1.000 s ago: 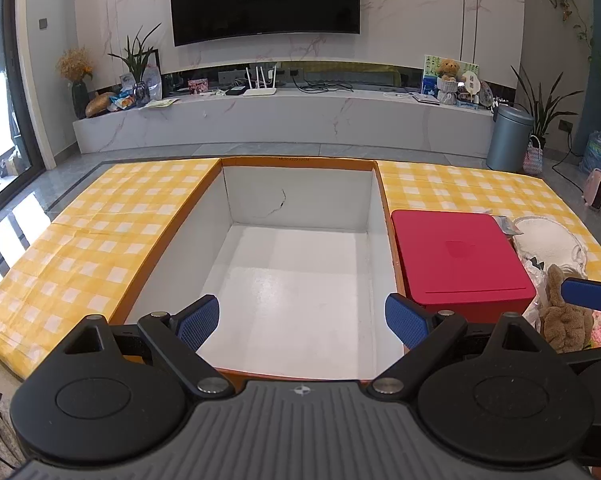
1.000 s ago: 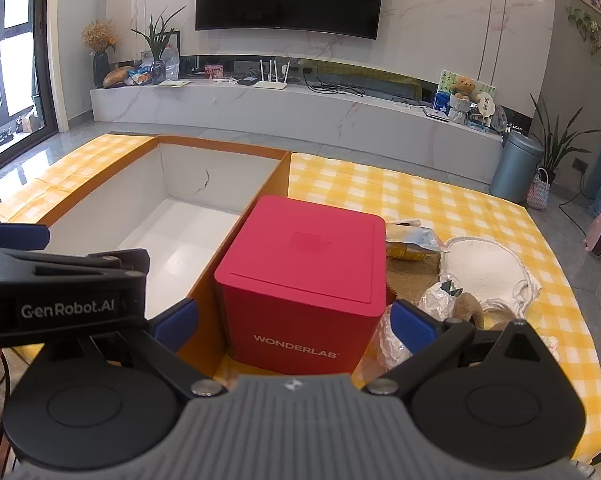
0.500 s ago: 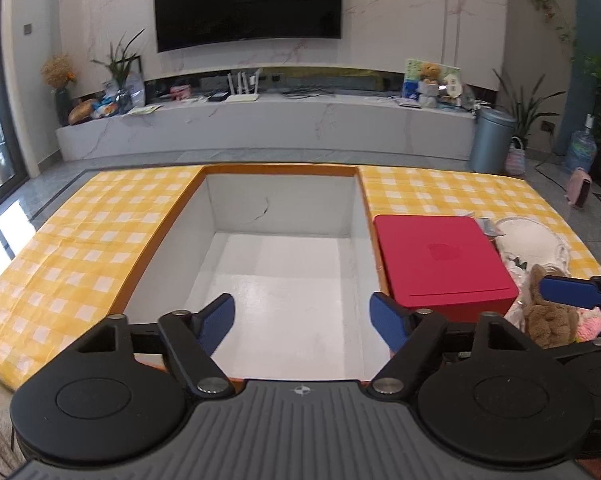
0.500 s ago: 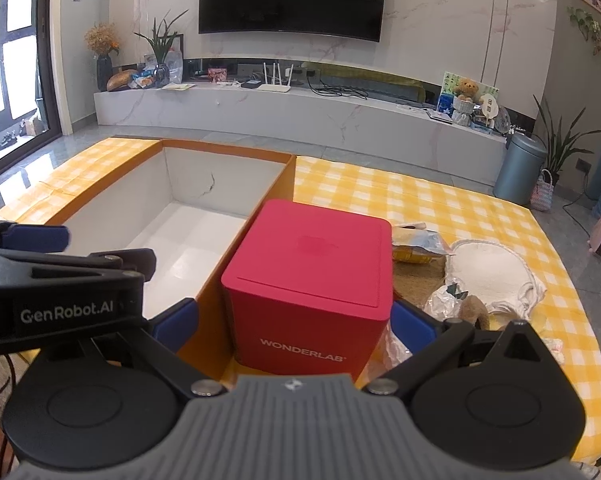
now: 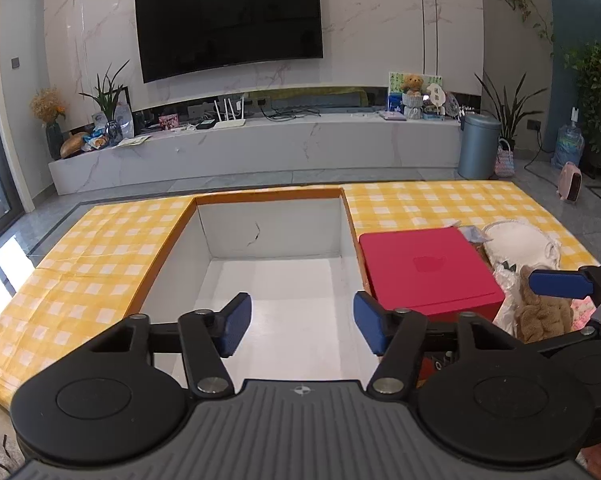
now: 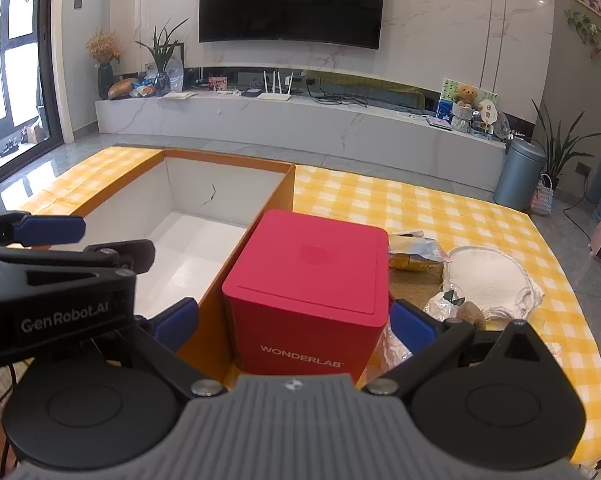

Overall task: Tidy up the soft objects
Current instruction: 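Reach the right tool to the brown plush bear and grasp it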

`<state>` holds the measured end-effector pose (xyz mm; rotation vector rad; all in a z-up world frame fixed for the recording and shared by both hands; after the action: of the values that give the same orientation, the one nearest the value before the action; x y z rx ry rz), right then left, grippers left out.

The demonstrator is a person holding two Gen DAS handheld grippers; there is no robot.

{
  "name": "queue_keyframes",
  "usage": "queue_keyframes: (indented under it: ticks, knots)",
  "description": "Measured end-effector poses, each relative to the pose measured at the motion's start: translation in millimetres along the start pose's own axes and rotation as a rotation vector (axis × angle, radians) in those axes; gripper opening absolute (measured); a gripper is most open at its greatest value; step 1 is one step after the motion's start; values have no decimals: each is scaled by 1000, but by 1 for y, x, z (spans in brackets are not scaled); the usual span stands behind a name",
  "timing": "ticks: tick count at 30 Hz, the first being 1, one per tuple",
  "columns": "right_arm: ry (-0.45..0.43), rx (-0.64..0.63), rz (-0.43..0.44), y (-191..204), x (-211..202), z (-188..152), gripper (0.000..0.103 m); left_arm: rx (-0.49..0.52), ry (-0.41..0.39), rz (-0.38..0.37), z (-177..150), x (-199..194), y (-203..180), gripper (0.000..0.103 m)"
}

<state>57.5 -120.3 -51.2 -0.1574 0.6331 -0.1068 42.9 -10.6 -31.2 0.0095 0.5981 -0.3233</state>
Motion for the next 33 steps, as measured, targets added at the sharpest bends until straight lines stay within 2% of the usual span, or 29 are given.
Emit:
queue_keyframes:
  ticks: [4, 7, 11, 14, 16, 17, 18, 19, 24, 29, 31, 33]
  knots:
    - [-7, 19, 4, -9, -3, 1, 100, 9, -25, -12, 4, -5, -3, 70]
    - [-14, 40, -40, -29, -6, 3, 100, 20, -55, -14, 7, -12, -4, 70]
    - [-22, 150, -121, -80, -9, 6, 100, 76, -145, 11, 13, -21, -10, 66]
    - [-3, 232, -209, -129, -10, 2, 100, 107, -172, 17, 16, -23, -16, 63]
    - [42, 291, -295, -163, -8, -4, 100, 118, -170, -3, 18, -21, -23, 63]
    - [67, 331, -335, -179, -6, -7, 100, 124, -153, -16, 19, -19, -27, 70]
    - [91, 375, -364, -194, -3, -9, 100, 123, -124, -29, 20, -16, -30, 85]
    - [112, 415, -373, -207, 0, -11, 100, 115, -100, -46, 20, -13, -34, 88]
    - [159, 529, -312, -238, 19, -9, 100, 89, -46, -158, 26, -3, -52, 93]
    - [217, 502, -279, -228, 45, -19, 100, 110, 33, -346, 28, 10, -78, 95]
    - [264, 480, -189, -212, 58, -30, 100, 100, 62, -359, 30, 14, -81, 95]
    - [327, 514, -105, -201, 72, -43, 100, 93, 56, -333, 32, 18, -80, 95]
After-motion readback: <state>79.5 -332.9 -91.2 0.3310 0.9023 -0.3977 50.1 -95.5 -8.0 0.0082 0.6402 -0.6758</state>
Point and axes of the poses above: each gripper's, at about its wrist camera, not at the fingertips, and x roughly the way its jaws point, y to its left, z to its top, the point moved 6 cm from there along x, roughly the way its jaws point, and after that the axes turned 15 degrees about -z, right-handed, at the moved point
